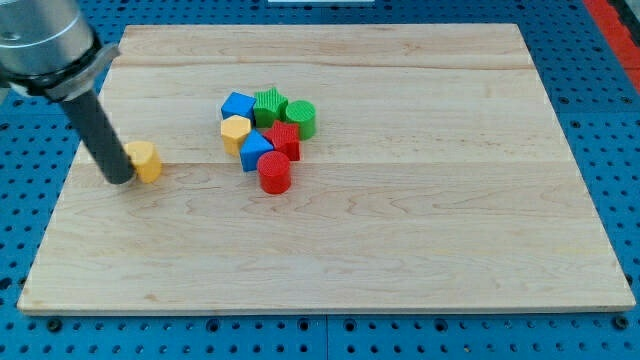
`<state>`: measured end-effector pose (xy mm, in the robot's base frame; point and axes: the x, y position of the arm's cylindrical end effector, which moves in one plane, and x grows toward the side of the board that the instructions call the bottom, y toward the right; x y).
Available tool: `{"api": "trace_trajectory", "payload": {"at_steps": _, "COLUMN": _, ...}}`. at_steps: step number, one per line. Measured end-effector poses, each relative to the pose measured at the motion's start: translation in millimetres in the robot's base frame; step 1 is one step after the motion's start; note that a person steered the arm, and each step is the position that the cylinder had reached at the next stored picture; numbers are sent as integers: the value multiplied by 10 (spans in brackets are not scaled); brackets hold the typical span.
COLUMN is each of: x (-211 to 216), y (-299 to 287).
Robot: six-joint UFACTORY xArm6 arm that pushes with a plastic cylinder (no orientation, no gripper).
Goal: Slide the yellow heart towards bottom
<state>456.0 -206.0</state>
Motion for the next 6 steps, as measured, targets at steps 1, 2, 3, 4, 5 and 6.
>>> {"api": "trace_trajectory", "payload": {"at_steps": 1, "x": -513, "y": 451}}
{"api": "trace_trajectory", "payload": {"at_steps": 2, "x": -532, "y": 90}}
{"api": "trace_trajectory", "payload": {"at_steps": 3, "x": -838, "y": -17}}
{"api": "trace_trajectory", "payload": {"at_steps": 4, "x": -882, "y": 533}}
{"api": "trace_trajectory", "payload": {"at_steps": 5, "x": -540, "y": 499}}
{"api": "trace_trajectory", "payload": {"at_steps": 6, "x": -304, "y": -105}}
